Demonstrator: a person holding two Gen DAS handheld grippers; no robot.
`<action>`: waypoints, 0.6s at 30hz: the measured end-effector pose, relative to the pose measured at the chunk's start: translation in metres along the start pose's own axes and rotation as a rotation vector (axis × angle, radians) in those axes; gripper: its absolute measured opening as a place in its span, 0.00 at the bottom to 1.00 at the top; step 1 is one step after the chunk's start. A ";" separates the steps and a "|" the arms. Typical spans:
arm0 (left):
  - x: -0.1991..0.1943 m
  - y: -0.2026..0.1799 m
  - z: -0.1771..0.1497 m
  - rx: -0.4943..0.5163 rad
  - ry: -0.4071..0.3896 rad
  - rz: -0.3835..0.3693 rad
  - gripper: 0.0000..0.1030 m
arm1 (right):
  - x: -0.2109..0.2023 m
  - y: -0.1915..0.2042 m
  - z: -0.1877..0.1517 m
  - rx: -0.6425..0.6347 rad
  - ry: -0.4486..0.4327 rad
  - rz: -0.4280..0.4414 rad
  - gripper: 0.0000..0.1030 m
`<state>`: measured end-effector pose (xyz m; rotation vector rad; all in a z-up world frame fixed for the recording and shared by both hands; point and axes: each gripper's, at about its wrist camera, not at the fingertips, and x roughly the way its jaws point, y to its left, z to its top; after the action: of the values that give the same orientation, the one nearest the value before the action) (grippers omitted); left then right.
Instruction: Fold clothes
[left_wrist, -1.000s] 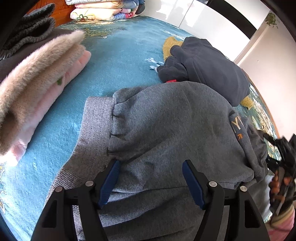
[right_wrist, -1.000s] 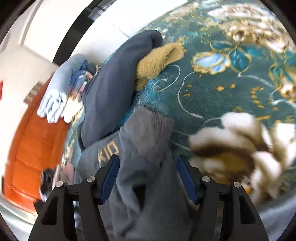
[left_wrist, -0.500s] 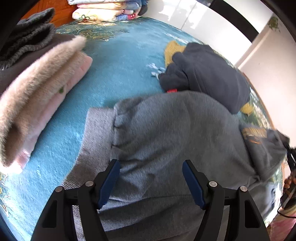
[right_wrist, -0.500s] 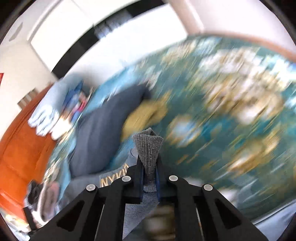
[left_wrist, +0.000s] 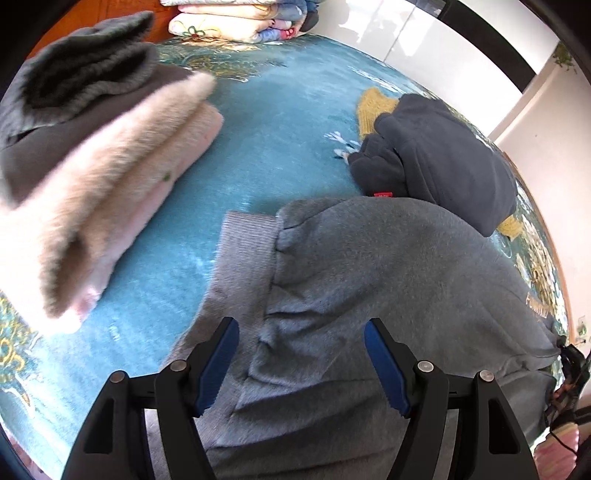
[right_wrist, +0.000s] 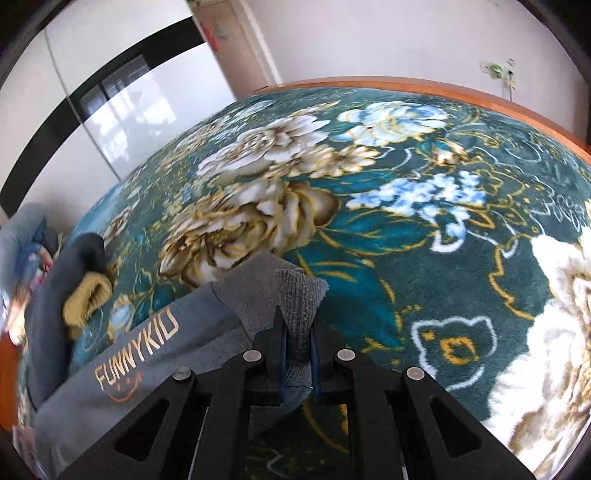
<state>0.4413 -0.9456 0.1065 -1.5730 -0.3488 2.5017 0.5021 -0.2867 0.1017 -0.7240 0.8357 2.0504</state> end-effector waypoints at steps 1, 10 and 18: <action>-0.005 0.002 -0.002 -0.006 -0.007 0.000 0.72 | -0.001 0.001 0.002 -0.005 0.005 0.009 0.11; -0.047 0.032 -0.025 -0.072 -0.032 -0.001 0.72 | -0.058 0.008 0.000 -0.012 -0.005 0.169 0.52; -0.074 0.083 -0.069 -0.173 -0.013 0.080 0.72 | -0.113 0.000 -0.066 -0.087 0.061 0.249 0.53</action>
<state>0.5345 -1.0369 0.1182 -1.6648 -0.5275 2.6047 0.5748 -0.3875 0.1428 -0.7650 0.9135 2.3083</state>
